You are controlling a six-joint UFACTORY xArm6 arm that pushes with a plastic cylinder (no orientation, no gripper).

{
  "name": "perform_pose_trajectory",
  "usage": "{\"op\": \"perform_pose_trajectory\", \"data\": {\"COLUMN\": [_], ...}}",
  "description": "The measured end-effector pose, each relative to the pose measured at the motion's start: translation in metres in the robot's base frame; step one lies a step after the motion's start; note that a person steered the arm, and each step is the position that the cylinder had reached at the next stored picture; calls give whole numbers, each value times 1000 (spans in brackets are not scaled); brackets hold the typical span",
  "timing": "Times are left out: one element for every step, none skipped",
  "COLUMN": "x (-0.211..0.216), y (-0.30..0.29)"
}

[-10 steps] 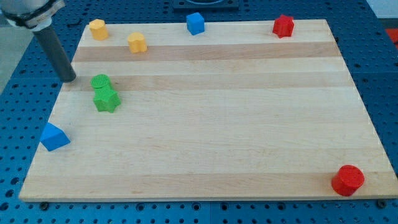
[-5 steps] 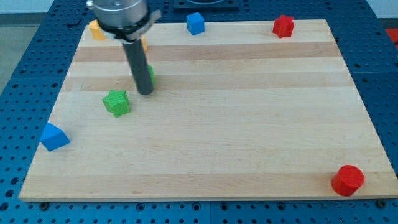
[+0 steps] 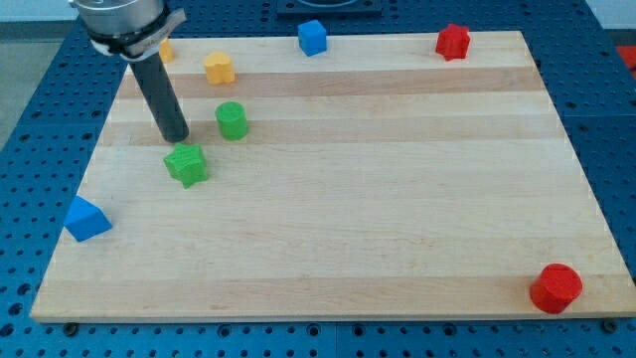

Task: Slide the green circle to the center

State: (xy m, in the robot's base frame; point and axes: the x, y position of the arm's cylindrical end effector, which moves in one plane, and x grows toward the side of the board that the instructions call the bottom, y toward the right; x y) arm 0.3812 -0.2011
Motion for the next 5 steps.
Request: {"op": "perform_pose_trajectory", "data": {"x": [-18,-20,-20,-26,-22], "y": [26,75,122,110,72]}}
